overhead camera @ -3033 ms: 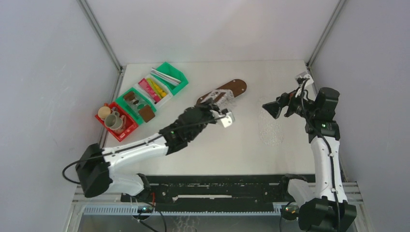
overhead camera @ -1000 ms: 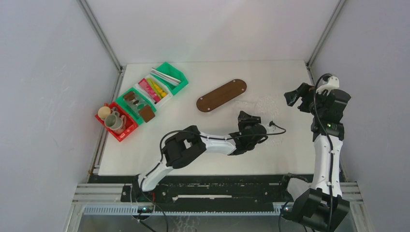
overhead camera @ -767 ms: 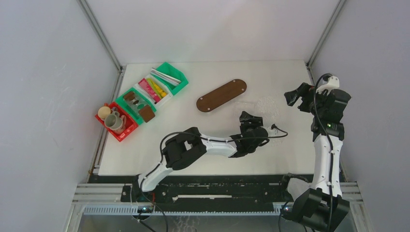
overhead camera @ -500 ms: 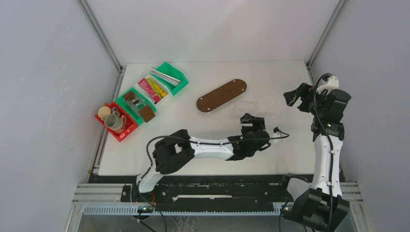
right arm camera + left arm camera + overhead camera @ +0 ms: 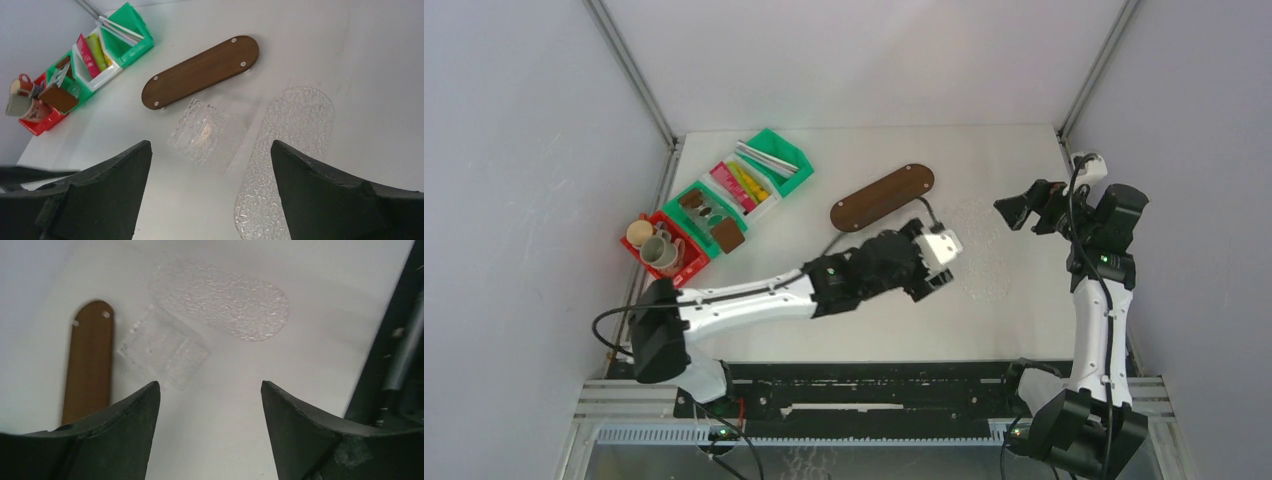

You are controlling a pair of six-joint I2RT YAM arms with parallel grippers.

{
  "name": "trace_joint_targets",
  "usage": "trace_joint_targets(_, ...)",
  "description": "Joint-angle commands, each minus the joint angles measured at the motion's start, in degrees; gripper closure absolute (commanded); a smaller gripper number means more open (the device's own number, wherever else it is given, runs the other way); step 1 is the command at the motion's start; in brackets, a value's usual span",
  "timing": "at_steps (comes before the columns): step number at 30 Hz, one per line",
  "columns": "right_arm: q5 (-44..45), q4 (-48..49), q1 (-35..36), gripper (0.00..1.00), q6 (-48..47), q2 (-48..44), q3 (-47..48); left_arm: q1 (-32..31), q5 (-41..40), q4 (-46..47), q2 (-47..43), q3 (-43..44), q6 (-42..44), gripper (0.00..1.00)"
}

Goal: Prepare toiletry sets of a toothbrush and toothpaste on the tray
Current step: Place the toothpaste holder at the center of the board.

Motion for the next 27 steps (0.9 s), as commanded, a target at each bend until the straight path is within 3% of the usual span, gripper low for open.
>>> trace_joint_targets(1,-4.52,0.95,1.76,0.03,-4.2,0.56,0.1,11.49,21.95,5.29,-7.64,-7.64,-23.23,0.22)
trace_joint_targets(4,-4.16,0.03,3.18,0.04,-5.98,1.08,0.43,21.22,30.18,12.5,-7.71,-12.27,-38.21,0.25)
trace_joint_targets(6,-3.82,-0.39,3.59,0.04,-6.56,1.37,0.62,25.88,30.29,10.3,-4.9,-11.61,-43.45,0.45)
trace_joint_targets(9,-3.18,-0.49,4.11,0.04,-7.15,1.7,0.67,28.85,26.61,0.53,2.03,-5.83,-44.02,0.72)
trace_joint_targets(11,-2.95,-0.55,4.34,0.05,-7.29,1.82,0.65,28.9,23.18,-3.52,5.86,-2.83,-43.46,0.81)
trace_joint_targets(14,-2.7,-0.7,4.55,0.05,-7.51,2.06,0.76,28.86,18.58,-8.26,10.46,1.35,-43.92,0.89)
trace_joint_targets(18,-2.42,-0.64,5.0,0.05,-7.69,2.41,0.81,27.51,9.54,-11.64,14.93,7.05,-44.58,0.92)
trace_joint_targets(27,-2.08,-0.7,5.24,0.04,-7.82,2.29,0.82,25.06,8.21,-17.1,26.04,19.68,-42.54,0.91)
